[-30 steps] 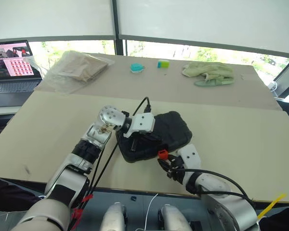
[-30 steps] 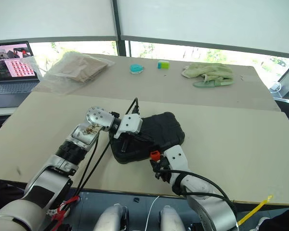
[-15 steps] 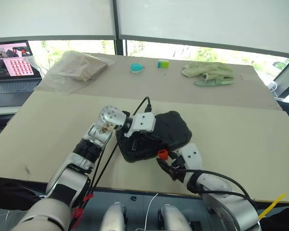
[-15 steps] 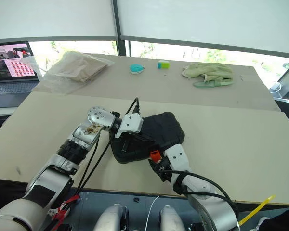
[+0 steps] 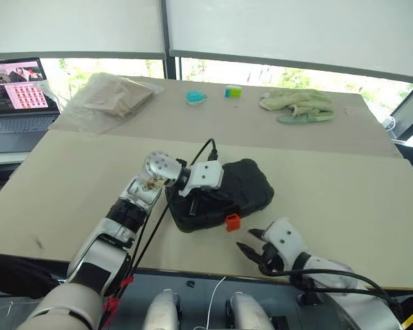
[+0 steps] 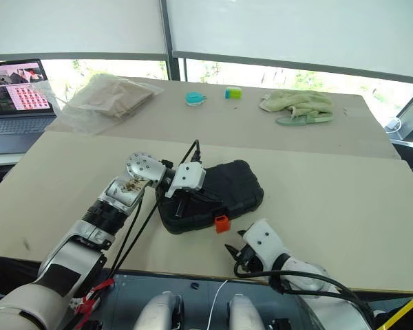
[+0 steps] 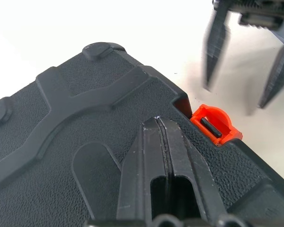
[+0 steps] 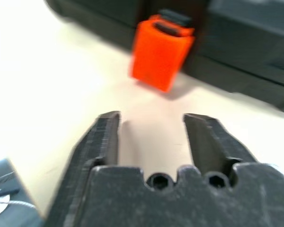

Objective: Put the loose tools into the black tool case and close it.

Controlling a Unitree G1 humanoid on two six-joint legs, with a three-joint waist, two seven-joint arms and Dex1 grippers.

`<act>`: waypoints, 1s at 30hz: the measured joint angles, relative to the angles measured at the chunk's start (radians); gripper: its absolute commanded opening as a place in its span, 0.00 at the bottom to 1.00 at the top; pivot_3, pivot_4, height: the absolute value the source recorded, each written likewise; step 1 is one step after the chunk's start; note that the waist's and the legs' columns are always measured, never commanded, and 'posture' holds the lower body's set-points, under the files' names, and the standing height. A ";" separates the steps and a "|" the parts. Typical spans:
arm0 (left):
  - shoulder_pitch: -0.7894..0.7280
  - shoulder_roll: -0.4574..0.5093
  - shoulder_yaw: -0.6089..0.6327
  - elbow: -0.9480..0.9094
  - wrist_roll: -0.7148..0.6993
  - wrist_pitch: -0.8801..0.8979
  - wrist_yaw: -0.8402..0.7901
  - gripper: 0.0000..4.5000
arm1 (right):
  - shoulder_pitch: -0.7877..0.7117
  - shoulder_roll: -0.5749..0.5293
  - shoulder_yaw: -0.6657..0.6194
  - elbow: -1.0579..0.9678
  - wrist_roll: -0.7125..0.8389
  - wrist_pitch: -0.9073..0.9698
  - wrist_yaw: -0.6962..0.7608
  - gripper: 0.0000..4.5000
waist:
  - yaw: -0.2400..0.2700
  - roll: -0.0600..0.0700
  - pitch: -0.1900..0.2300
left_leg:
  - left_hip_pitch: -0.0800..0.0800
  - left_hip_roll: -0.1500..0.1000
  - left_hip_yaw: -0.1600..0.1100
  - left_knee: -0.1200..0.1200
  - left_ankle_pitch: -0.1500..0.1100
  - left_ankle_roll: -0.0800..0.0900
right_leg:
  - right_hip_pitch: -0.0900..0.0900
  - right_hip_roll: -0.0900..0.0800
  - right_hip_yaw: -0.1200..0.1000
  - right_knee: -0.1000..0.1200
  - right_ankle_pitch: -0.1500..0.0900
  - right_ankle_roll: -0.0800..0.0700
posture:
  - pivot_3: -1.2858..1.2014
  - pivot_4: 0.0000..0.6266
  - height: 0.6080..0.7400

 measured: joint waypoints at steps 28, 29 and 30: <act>-0.008 0.001 0.001 0.011 0.001 -0.001 0.013 0.00 | -0.141 0.089 0.090 0.231 -0.139 -0.288 0.042 0.01 | -0.002 -0.004 -0.003 | 0.000 0.001 0.001 0.000 0.000 0.000 | -0.001 0.000 0.000 0.000 0.001 0.000 | 0.52 0.24 1.00; -0.009 0.001 0.001 0.014 0.001 -0.001 0.014 0.00 | -0.141 0.087 0.090 0.225 -0.139 -0.287 0.042 0.01 | -0.002 -0.004 -0.003 | 0.000 0.001 0.001 0.000 0.000 0.000 | -0.001 0.000 0.000 0.000 0.001 0.000 | 0.52 0.24 1.00; -0.012 -0.001 0.001 0.020 0.001 -0.001 0.016 0.00 | -0.141 0.084 0.088 0.210 -0.139 -0.287 0.045 0.01 | -0.002 -0.004 -0.003 | 0.000 0.000 0.001 0.000 0.000 0.000 | -0.001 0.000 0.000 0.000 0.001 0.000 | 0.52 0.24 1.00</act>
